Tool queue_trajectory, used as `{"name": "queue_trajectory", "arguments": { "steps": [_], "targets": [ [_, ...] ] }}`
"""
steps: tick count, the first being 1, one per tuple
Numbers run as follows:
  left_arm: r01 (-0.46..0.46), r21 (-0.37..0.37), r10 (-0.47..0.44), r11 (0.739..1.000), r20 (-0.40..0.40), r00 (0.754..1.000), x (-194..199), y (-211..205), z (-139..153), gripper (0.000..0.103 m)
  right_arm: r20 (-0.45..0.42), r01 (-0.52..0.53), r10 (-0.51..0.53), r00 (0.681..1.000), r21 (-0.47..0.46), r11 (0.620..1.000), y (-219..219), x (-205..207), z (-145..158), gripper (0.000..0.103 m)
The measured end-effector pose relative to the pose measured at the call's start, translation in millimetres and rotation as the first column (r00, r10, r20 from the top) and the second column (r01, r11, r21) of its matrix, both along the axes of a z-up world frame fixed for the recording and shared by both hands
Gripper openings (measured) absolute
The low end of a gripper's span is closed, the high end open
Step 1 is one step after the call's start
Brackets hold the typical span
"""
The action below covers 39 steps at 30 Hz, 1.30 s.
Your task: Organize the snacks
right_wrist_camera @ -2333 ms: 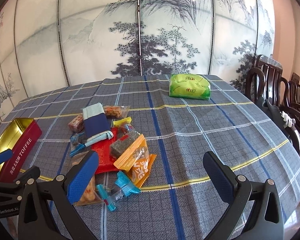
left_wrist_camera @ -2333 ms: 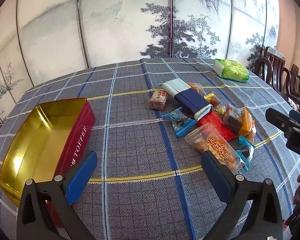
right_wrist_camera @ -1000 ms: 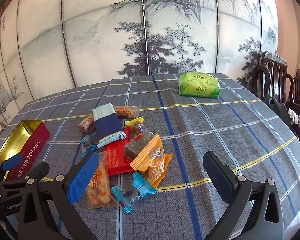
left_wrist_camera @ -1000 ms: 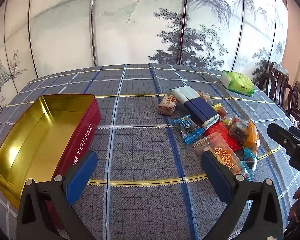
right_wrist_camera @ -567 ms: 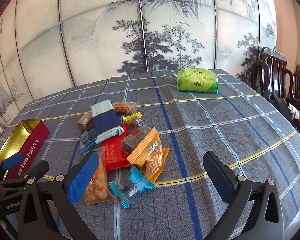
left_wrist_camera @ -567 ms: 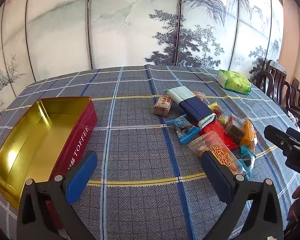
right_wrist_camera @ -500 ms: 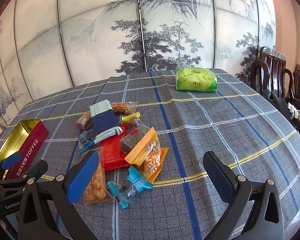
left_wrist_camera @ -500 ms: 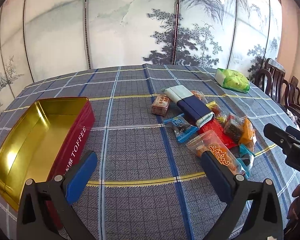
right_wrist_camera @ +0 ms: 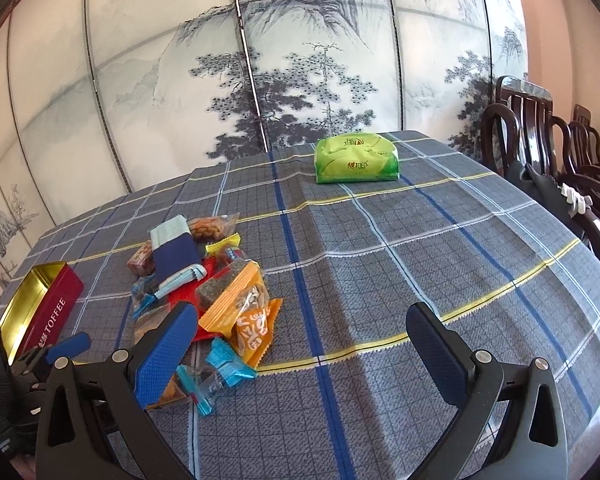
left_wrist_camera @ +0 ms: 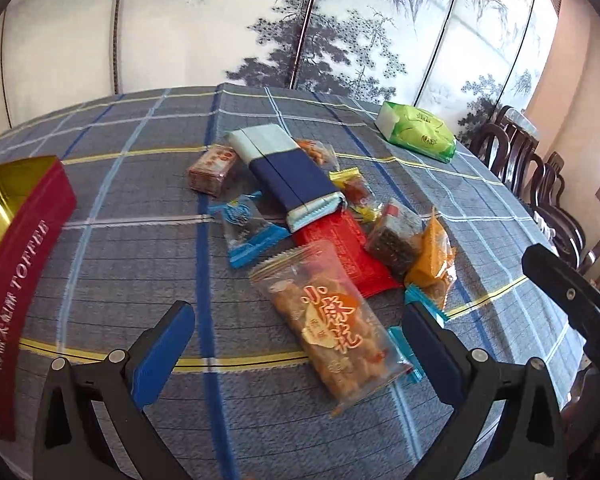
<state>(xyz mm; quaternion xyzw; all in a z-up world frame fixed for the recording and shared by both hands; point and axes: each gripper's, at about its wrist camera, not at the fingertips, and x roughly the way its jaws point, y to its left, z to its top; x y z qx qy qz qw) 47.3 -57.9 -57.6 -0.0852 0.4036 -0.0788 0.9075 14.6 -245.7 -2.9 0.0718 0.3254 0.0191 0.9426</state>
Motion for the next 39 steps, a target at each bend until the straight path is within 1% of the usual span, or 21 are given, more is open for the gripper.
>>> {"name": "queue_trajectory", "arguments": {
  "steps": [1,3,4,5,6,7,9,10,15,19,22,25,29,33,37,39],
  "targets": [
    [-0.004,-0.001,0.004,1.000,-0.010,1.000,3.1,-2.7,-3.0,0.101,-0.001,0.003,-0.003,1.000,0.005,1.000,-3.4,-0.8,-0.6,0.103],
    [-0.004,0.009,0.004,1.000,-0.019,1.000,9.9,-7.2,-7.1,0.086,-0.005,0.007,-0.007,1.000,0.019,1.000,-9.7,-1.9,-2.1,0.103],
    [0.007,0.001,-0.007,1.000,-0.030,1.000,12.9,-8.7,-9.4,0.068,-0.008,0.011,-0.011,1.000,0.026,1.000,-12.6,-2.3,-3.2,0.103],
    [0.009,0.006,-0.009,1.000,-0.038,0.999,15.0,-9.9,-10.6,0.065,-0.012,0.013,-0.012,1.000,0.036,0.999,-15.4,-2.5,-4.6,0.103],
    [0.013,0.005,-0.012,1.000,-0.030,0.999,15.2,-10.7,-9.3,0.059,-0.017,0.013,-0.012,1.000,0.046,0.999,-17.8,-2.7,-6.2,0.103],
    [0.019,0.000,-0.019,1.000,-0.038,0.999,16.1,-11.6,-10.0,0.044,-0.020,0.014,-0.013,1.000,0.054,0.998,-19.2,-2.6,-7.7,0.103],
    [0.019,0.025,-0.018,1.000,-0.036,0.999,15.3,-13.0,-10.2,0.041,-0.025,0.015,-0.013,1.000,0.064,0.998,-21.1,-2.7,-9.9,0.103],
    [0.030,0.020,-0.029,0.999,-0.037,0.999,15.0,-12.8,-10.5,0.033,-0.027,0.016,-0.014,1.000,0.068,0.998,-21.8,-2.7,-10.6,0.103],
    [0.055,0.041,-0.054,0.998,-0.034,0.998,10.6,-9.1,-4.6,0.032,-0.027,0.003,-0.001,1.000,0.085,0.996,-18.5,-4.3,-9.2,0.103],
    [0.056,0.066,-0.057,0.996,0.018,0.998,-3.1,0.3,13.5,0.032,-0.016,-0.012,0.013,1.000,0.067,0.998,-10.8,-8.1,-5.1,0.103],
    [0.038,0.069,-0.040,0.997,0.028,0.999,-8.3,12.2,24.6,0.032,-0.020,-0.018,0.020,1.000,0.074,0.997,-4.7,-9.0,-4.8,0.103],
    [0.011,0.105,-0.016,0.994,0.053,0.998,-12.3,22.1,34.9,0.032,-0.029,-0.037,0.039,0.999,0.070,0.997,5.4,-9.6,-5.2,0.103],
    [-0.024,0.133,0.014,0.991,0.072,0.997,-13.1,39.5,43.7,0.032,-0.027,-0.070,0.071,0.997,0.034,0.997,22.0,-13.1,-3.8,0.103],
    [-0.063,0.168,0.047,0.984,0.099,0.994,-15.6,58.9,51.7,0.032,-0.037,-0.088,0.089,0.995,0.023,0.996,32.2,-13.6,-2.6,0.103],
    [-0.102,0.183,0.081,0.978,0.122,0.989,-17.7,81.4,58.6,0.032,-0.044,-0.101,0.101,0.994,0.014,0.995,41.2,-15.1,-1.9,0.103],
    [-0.122,0.178,0.101,0.976,0.125,0.987,-18.9,94.3,61.7,0.032,-0.050,-0.112,0.112,0.992,0.006,0.994,47.4,-14.9,-1.8,0.103]
  ]
}}
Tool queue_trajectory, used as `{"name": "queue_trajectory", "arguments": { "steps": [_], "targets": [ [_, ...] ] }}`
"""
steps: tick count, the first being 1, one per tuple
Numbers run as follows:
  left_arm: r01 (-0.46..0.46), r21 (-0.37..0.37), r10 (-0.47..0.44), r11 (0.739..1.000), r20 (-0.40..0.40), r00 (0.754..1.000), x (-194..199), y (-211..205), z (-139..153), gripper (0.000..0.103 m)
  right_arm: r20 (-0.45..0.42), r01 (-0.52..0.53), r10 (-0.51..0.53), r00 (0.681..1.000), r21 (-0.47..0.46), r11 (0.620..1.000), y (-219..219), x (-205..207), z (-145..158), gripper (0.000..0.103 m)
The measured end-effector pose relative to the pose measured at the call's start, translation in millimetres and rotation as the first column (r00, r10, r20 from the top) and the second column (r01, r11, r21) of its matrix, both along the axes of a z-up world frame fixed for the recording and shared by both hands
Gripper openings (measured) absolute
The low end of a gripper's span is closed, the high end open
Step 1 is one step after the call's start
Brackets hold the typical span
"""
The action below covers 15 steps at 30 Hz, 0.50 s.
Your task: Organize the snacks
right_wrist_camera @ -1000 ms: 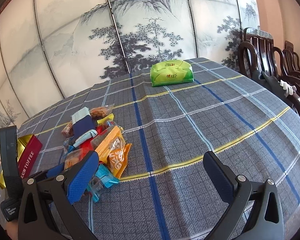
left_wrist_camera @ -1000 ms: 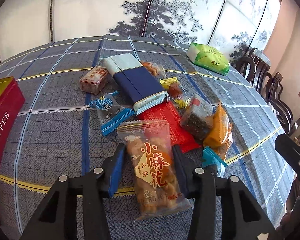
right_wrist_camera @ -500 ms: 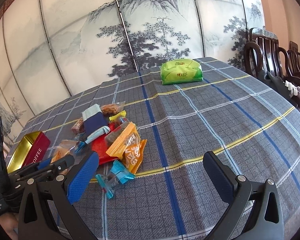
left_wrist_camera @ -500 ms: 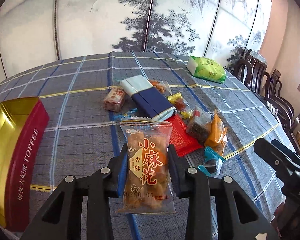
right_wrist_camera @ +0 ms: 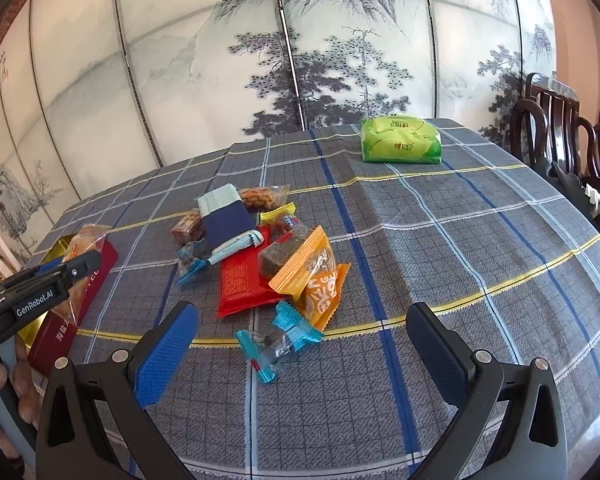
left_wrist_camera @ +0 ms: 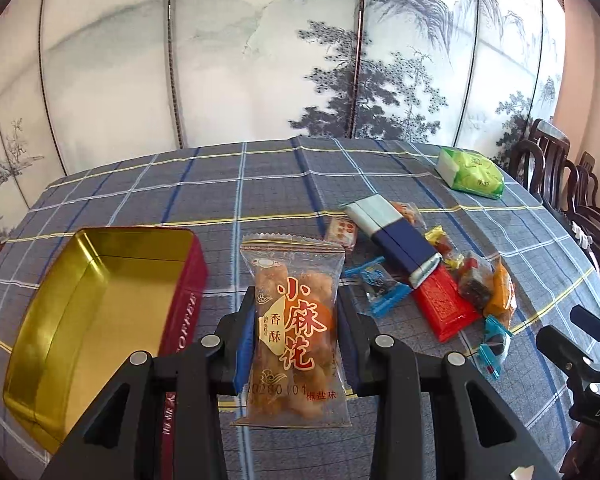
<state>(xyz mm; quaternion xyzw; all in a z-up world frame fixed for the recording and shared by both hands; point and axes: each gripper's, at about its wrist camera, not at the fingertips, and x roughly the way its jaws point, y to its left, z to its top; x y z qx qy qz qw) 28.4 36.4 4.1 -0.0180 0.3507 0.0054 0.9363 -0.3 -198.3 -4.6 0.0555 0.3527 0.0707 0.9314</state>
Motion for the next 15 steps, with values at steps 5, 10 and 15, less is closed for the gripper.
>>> {"name": "queue_trajectory", "arguments": {
  "steps": [5,10,15],
  "targets": [
    [-0.045,0.010,0.045,0.999,0.014,0.999,-9.2,31.7,4.9,0.032,-0.005,-0.038,0.038,0.999,-0.026,0.999,19.0,-1.2,0.6,0.103],
    [-0.083,0.015,0.082,0.996,0.024,0.996,-21.9,60.6,7.8,0.032,-0.002,-0.061,0.061,0.998,-0.042,0.997,30.0,-2.9,0.8,0.103],
    [-0.111,0.038,0.109,0.993,0.033,0.993,-33.4,87.2,12.2,0.032,-0.015,-0.071,0.071,0.997,-0.044,0.996,32.6,-3.4,-2.6,0.103]
  ]
}}
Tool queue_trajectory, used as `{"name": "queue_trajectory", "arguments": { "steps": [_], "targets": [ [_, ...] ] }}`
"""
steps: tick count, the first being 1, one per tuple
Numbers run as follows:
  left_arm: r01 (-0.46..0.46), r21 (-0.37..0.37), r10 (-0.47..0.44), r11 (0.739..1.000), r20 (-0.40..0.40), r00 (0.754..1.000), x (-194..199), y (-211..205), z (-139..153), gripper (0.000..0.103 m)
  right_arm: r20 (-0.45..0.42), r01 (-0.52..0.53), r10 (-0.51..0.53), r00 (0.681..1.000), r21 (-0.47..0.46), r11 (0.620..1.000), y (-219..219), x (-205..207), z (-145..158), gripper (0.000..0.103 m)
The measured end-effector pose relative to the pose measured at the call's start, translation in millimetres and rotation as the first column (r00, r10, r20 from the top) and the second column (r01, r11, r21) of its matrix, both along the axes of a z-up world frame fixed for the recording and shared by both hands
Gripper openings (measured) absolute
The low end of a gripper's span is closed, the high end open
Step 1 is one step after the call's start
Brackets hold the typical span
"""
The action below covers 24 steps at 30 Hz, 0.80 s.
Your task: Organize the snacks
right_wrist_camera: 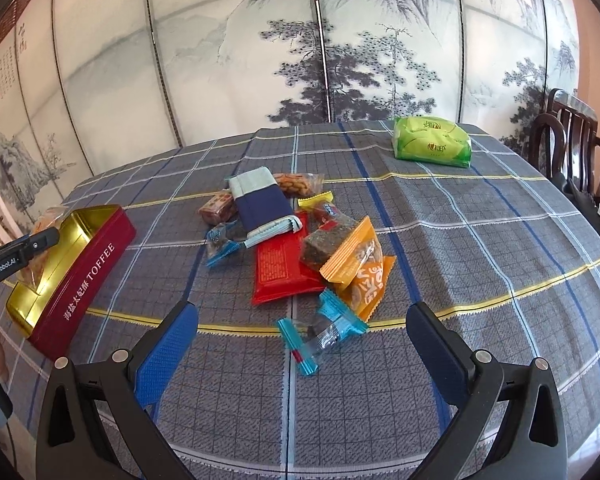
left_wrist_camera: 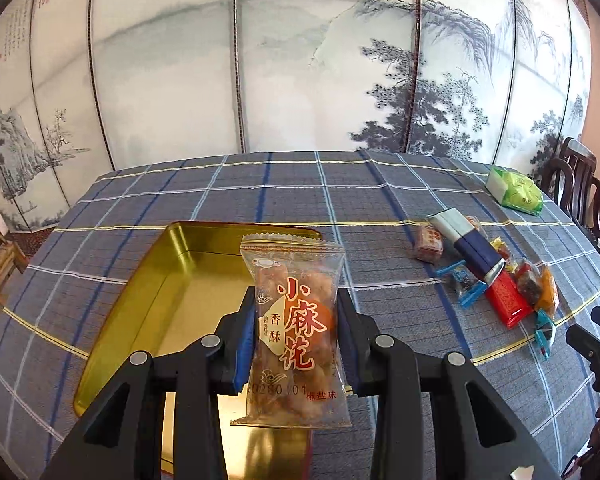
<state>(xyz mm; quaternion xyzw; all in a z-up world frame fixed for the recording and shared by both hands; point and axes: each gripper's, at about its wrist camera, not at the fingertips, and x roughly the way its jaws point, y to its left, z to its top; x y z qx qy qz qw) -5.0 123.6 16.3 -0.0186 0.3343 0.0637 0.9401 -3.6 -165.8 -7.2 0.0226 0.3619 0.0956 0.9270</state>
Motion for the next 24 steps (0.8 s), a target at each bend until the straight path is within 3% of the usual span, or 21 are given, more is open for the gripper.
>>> {"name": "queue_trajectory", "arguments": {
  "steps": [12,24],
  "targets": [
    [-0.065,0.037,0.067,0.997,-0.052,0.996,-19.4,52.6,-11.0,0.032,-0.038,-0.014,0.015,0.999,0.013,1.000,0.9,-2.4,-14.9,0.103],
    [-0.081,0.021,0.082,0.997,-0.087,0.993,-30.4,62.3,-38.8,0.032,-0.056,-0.013,0.014,0.998,0.017,1.000,3.9,-3.0,-18.6,0.103]
  ]
}}
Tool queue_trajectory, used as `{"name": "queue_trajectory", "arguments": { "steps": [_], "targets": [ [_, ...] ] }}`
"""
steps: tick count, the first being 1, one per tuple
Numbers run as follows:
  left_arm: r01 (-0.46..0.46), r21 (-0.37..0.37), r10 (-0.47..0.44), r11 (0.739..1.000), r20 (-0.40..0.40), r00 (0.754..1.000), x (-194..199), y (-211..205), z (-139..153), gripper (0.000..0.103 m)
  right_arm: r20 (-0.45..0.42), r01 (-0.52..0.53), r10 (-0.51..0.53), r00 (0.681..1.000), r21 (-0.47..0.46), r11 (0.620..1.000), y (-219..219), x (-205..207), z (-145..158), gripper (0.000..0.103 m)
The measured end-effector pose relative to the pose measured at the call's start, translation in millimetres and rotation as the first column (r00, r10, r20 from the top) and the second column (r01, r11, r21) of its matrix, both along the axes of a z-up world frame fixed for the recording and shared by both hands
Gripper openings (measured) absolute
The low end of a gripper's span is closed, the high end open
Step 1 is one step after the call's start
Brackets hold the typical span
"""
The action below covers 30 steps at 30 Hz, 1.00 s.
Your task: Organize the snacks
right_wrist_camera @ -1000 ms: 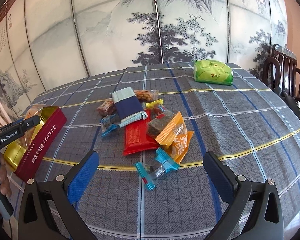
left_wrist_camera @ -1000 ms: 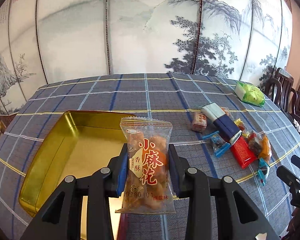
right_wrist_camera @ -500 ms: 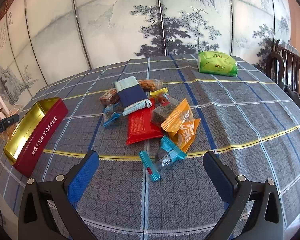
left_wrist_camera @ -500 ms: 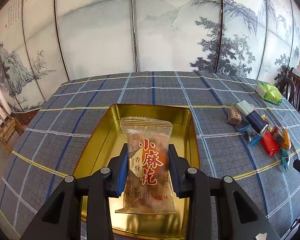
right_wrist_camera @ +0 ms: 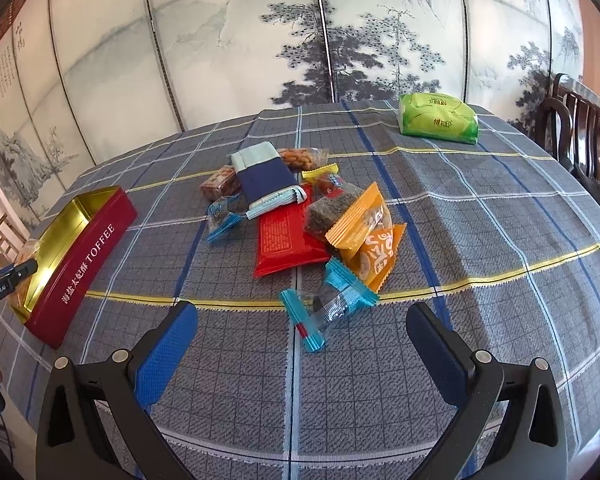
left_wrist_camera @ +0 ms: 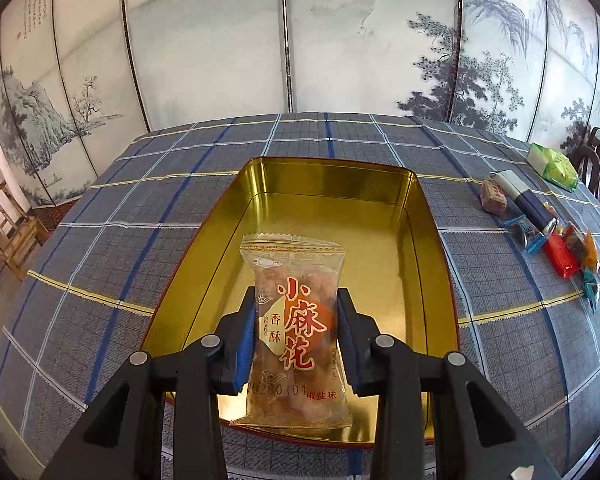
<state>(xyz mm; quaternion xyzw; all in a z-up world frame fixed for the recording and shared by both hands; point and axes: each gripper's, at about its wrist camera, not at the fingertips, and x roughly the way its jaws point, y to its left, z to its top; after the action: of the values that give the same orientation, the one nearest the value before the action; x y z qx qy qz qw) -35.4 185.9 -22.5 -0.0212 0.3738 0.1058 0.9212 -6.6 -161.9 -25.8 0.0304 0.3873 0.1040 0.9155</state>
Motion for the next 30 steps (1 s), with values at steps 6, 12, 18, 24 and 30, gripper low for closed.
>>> {"name": "queue_trajectory", "arguments": {
  "steps": [6,12,18,24,30],
  "targets": [
    [-0.006,-0.004,0.006,1.000,-0.016,1.000,0.9,3.7,-11.7,0.032,0.004,-0.008,0.008,1.000,-0.004,1.000,4.6,-1.6,2.2,0.103],
    [-0.024,-0.017,0.024,1.000,-0.024,0.999,6.4,8.5,-22.0,0.032,0.002,-0.006,0.006,1.000,-0.006,1.000,4.1,-0.6,2.3,0.103],
    [-0.029,-0.020,0.028,0.999,-0.051,0.998,18.2,12.9,-32.6,0.032,-0.008,0.001,-0.001,1.000,-0.002,1.000,2.0,0.8,-0.4,0.103],
    [-0.031,-0.017,0.029,0.999,-0.068,0.997,22.1,12.8,-35.0,0.033,-0.005,0.019,-0.019,1.000,-0.006,1.000,-4.3,2.4,-1.0,0.103],
    [-0.034,0.008,0.034,0.999,-0.088,0.996,25.2,9.0,-36.8,0.033,0.012,0.064,-0.064,0.998,-0.014,0.998,-23.8,3.5,2.1,0.103]
  ]
}}
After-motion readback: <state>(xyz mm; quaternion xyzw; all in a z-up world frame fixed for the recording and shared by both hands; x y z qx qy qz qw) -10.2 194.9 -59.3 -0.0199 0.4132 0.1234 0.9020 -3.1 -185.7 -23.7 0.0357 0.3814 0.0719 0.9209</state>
